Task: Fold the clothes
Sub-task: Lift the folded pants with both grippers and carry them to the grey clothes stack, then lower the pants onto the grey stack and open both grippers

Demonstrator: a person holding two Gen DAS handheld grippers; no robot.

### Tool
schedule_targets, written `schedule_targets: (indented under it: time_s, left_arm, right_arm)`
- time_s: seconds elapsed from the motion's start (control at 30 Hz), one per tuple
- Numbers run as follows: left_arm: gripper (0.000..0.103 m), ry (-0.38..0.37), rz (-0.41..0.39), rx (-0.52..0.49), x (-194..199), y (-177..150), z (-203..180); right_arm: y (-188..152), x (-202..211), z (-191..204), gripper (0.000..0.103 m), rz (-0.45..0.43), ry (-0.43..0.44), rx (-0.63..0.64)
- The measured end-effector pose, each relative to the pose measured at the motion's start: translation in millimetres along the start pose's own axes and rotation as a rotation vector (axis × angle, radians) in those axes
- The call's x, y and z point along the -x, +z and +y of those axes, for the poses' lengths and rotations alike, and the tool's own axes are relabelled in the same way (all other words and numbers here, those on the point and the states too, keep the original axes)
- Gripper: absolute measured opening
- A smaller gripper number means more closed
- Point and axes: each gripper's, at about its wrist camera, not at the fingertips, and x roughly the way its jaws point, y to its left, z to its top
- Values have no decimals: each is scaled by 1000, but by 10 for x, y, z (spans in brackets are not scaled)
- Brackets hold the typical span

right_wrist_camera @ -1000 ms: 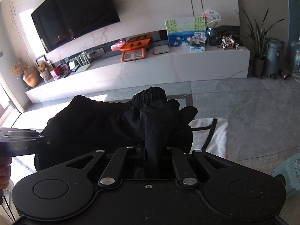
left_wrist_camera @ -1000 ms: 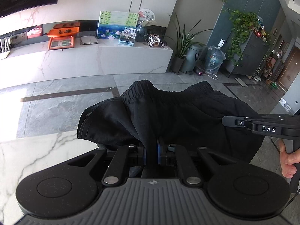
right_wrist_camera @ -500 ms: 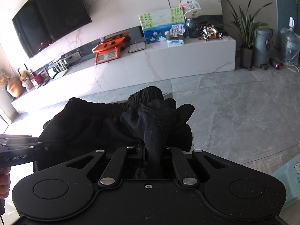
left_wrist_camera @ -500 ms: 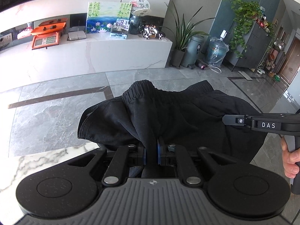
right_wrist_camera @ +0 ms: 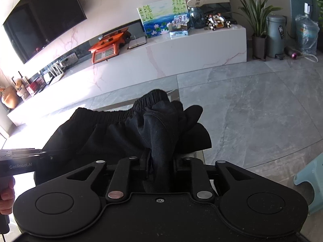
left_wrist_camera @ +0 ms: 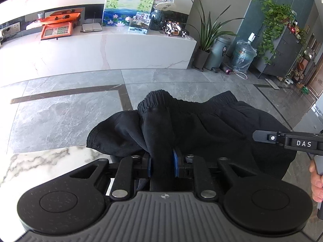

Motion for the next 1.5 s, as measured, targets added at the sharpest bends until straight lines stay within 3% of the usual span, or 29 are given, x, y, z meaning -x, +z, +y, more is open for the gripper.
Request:
schedule_targets:
  time_s: [0.03, 0.13, 0.23, 0.37, 0.63, 0.8, 1.27, 1.5]
  left_arm:
    - [23, 16, -20, -5, 59, 25, -6]
    - [27, 68, -115, -36, 299, 49, -66]
    - [28, 49, -178, -71, 479, 66, -159]
    - [28, 58, -171, -141, 281, 86, -376]
    - [28, 165, -132, -207, -231, -133, -401]
    - [28, 192, -95, -231, -468, -319, -441]
    - [28, 236, -191, -261, -519, -569, -505]
    - [28, 246, -180, -265, -521, -532, -525]
  right_arm:
    - [18, 93, 26, 44, -30, -7, 12]
    - [69, 287, 96, 44, -89, -12, 36]
    - [96, 419, 192, 44, -147, 3, 71]
    - [54, 378, 379, 44, -190, 41, 128]
    - [-143, -160, 358, 44, -162, -49, 188]
    - [-327, -380, 230, 45, -150, -69, 224]
    - [-698, -509, 199, 46, -284, -96, 294]
    - [-710, -517, 226, 46, -279, -115, 306]
